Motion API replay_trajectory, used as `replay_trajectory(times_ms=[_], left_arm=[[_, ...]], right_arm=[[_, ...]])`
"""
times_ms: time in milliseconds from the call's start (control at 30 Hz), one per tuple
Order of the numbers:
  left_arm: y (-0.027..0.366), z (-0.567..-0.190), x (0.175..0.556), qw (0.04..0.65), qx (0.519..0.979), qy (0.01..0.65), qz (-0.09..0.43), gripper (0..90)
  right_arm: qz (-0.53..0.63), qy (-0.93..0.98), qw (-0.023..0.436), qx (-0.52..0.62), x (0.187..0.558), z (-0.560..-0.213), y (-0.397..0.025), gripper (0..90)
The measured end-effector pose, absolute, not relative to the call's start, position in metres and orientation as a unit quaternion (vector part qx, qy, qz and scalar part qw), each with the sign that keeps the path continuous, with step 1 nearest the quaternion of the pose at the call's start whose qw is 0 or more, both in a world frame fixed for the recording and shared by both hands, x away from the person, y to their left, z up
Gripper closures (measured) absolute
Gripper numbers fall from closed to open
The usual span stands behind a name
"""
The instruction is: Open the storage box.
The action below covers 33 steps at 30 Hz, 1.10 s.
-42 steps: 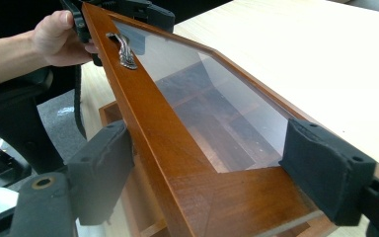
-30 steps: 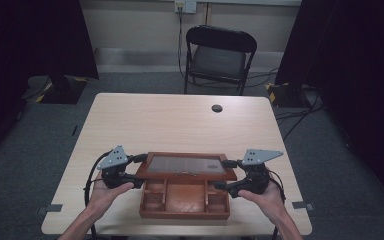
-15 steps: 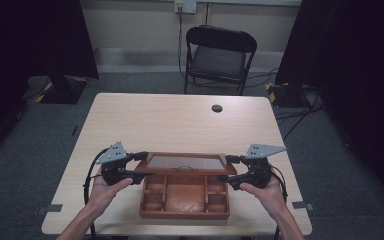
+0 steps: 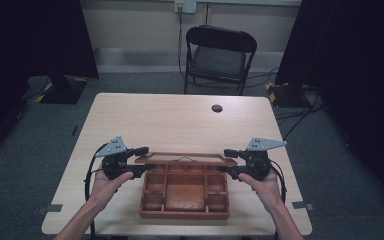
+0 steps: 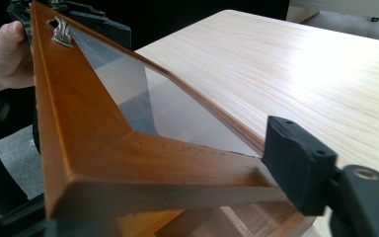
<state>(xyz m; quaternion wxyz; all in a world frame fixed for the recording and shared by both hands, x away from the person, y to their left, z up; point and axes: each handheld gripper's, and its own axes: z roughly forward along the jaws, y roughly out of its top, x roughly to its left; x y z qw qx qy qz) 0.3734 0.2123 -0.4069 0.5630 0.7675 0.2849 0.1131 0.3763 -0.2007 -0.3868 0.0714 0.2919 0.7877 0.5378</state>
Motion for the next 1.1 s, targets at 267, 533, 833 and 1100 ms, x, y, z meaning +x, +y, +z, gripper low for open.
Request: replay_trajectory(times_ms=[267, 533, 833, 1100], left_arm=[[0.212, -0.407, 0.379, 0.575, 0.755, 0.296, 0.107, 39.2], [0.214, -0.410, 0.389, 0.577, 0.749, 0.309, 0.103, 41.1], [0.214, -0.407, 0.395, 0.570, 0.757, 0.303, 0.097, 42.2], [0.214, -0.406, 0.403, 0.565, 0.758, 0.310, 0.096, 45.0]], right_arm=[[0.543, 0.782, 0.067, 0.297, 0.385, -0.385, -0.200, 40.6], [0.543, 0.784, 0.072, 0.294, 0.394, -0.382, -0.196, 43.6], [0.541, 0.787, 0.074, 0.288, 0.400, -0.383, -0.192, 45.4], [0.543, 0.782, 0.076, 0.297, 0.408, -0.383, -0.193, 45.3]])
